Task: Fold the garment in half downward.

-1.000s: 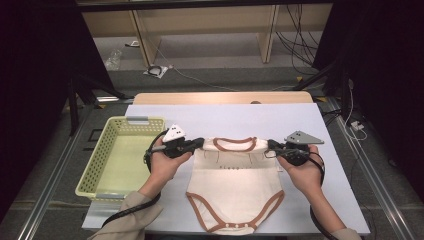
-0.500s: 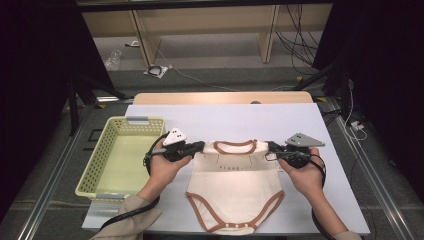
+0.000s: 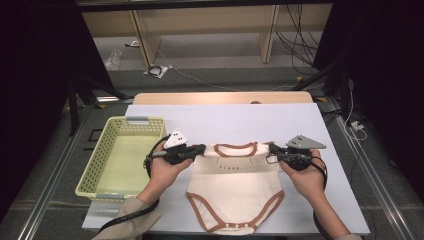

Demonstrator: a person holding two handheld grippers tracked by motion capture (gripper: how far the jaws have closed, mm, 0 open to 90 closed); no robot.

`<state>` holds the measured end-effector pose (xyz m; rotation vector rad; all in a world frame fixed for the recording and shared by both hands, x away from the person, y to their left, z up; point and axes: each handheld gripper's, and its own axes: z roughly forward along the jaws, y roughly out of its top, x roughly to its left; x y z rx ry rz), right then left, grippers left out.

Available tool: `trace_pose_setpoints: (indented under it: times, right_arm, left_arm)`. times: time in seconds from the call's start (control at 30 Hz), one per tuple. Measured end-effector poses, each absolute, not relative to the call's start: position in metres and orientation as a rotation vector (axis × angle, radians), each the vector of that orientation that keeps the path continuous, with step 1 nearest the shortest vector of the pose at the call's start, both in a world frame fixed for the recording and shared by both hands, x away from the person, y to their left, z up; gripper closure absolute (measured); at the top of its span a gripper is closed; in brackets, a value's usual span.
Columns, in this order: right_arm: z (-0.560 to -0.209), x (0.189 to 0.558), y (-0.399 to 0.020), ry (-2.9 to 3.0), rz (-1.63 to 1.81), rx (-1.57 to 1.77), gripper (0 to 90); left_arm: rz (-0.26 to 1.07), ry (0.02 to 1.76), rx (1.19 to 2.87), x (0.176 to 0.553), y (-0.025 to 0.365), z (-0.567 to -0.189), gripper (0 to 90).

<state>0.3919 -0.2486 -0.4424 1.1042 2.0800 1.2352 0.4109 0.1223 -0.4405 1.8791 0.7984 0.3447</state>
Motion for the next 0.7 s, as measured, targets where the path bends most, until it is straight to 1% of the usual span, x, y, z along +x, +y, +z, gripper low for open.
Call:
trace_pose_setpoints:
  times: [0.7]
  right_arm:
    - [-0.4441,0.3843,-0.2500,2.092,1.232,1.088,89.1]
  left_arm:
    - [0.338,0.784,1.897,0.4028,0.1227,-0.4422,87.9]
